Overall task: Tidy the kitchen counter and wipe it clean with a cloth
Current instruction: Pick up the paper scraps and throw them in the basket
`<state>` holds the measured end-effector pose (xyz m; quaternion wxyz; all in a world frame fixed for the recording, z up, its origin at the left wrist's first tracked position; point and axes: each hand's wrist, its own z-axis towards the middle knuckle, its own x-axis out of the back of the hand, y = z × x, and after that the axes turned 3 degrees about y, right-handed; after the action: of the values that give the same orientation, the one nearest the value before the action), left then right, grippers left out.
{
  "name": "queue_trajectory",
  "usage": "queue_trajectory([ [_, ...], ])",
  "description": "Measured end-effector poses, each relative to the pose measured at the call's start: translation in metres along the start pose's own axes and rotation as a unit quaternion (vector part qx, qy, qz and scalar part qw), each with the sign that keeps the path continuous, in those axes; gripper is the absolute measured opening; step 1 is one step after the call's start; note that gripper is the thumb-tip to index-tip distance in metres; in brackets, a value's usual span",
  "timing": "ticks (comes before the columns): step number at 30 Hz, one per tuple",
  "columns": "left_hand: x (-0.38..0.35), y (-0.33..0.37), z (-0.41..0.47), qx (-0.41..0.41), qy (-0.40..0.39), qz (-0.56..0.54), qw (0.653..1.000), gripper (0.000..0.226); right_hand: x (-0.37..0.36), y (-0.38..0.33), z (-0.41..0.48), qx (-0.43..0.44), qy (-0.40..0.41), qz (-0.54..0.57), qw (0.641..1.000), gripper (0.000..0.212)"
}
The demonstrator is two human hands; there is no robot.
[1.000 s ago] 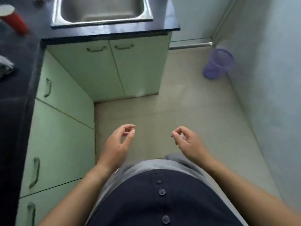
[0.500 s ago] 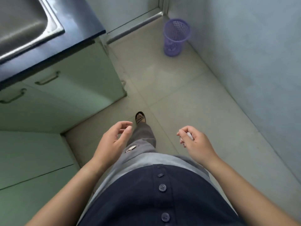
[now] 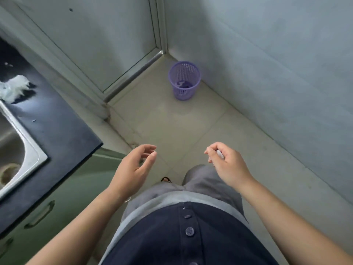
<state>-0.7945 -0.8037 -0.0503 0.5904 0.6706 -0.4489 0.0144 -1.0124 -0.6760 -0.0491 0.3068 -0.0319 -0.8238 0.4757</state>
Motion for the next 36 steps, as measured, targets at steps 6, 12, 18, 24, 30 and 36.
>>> queue_trajectory([
  [6,-0.010,0.027,0.103,0.015,-0.022,-0.003,1.000,0.019,0.029,-0.002,0.090,-0.048,0.002,0.002,0.999,0.020],
  [12,-0.013,0.095,0.232,0.001,0.000,-0.013,1.000,0.019,0.082,-0.047,0.225,-0.001,0.013,-0.002,1.000,0.019],
  [18,-0.017,0.146,0.328,-0.007,0.014,-0.035,0.999,0.017,0.110,-0.066,0.320,0.013,0.001,0.004,1.000,0.018],
  [24,-0.012,0.154,0.401,0.025,0.009,-0.040,0.999,0.019,0.117,-0.074,0.396,-0.023,-0.028,-0.016,0.999,0.019],
  [30,0.004,0.160,0.496,0.028,-0.027,-0.025,0.999,0.018,0.112,-0.106,0.490,-0.021,-0.011,-0.019,1.000,0.019],
  [36,0.009,0.140,0.588,0.072,-0.022,-0.013,0.997,0.016,0.083,-0.117,0.587,-0.058,-0.039,-0.031,0.997,0.018],
])
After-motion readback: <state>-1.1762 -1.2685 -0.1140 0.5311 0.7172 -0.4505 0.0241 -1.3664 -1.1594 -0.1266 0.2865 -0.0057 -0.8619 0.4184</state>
